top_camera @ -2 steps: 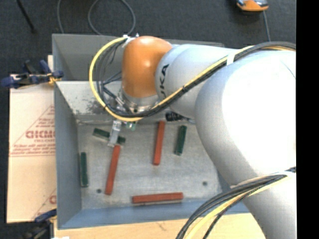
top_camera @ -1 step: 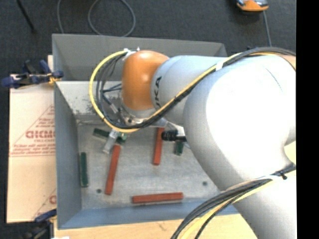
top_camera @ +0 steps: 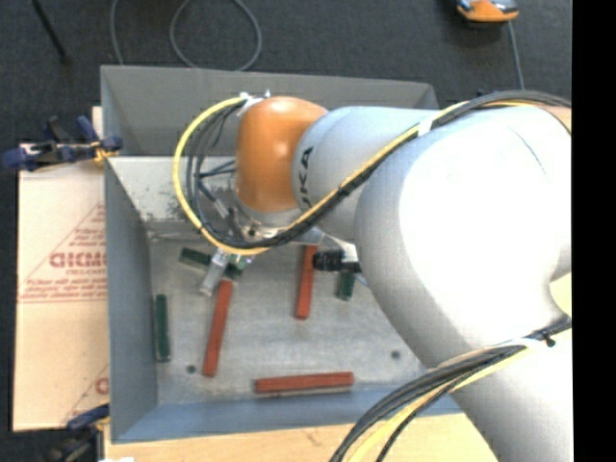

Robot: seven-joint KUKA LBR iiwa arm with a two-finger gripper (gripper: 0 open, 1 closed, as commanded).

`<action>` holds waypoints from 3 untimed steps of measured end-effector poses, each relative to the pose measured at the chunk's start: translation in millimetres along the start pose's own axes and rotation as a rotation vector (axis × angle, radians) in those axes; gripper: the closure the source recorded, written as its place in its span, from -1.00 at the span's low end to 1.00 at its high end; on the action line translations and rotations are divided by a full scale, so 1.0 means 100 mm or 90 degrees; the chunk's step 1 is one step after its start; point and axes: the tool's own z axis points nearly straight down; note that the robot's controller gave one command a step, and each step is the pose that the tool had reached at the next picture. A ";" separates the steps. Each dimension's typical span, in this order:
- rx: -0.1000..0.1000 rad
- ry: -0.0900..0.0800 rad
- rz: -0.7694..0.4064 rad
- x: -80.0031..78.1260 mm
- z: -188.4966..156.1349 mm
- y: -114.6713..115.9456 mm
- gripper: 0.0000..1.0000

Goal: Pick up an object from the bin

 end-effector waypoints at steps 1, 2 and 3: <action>0.000 -0.001 0.000 0.00 0.00 0.00 1.00; -0.001 -0.001 -0.001 -0.02 -0.11 0.00 1.00; -0.002 -0.002 -0.001 -0.04 -0.25 0.00 1.00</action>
Offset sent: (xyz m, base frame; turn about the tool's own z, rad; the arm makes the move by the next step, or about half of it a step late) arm 0.0000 0.0000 0.0000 0.0000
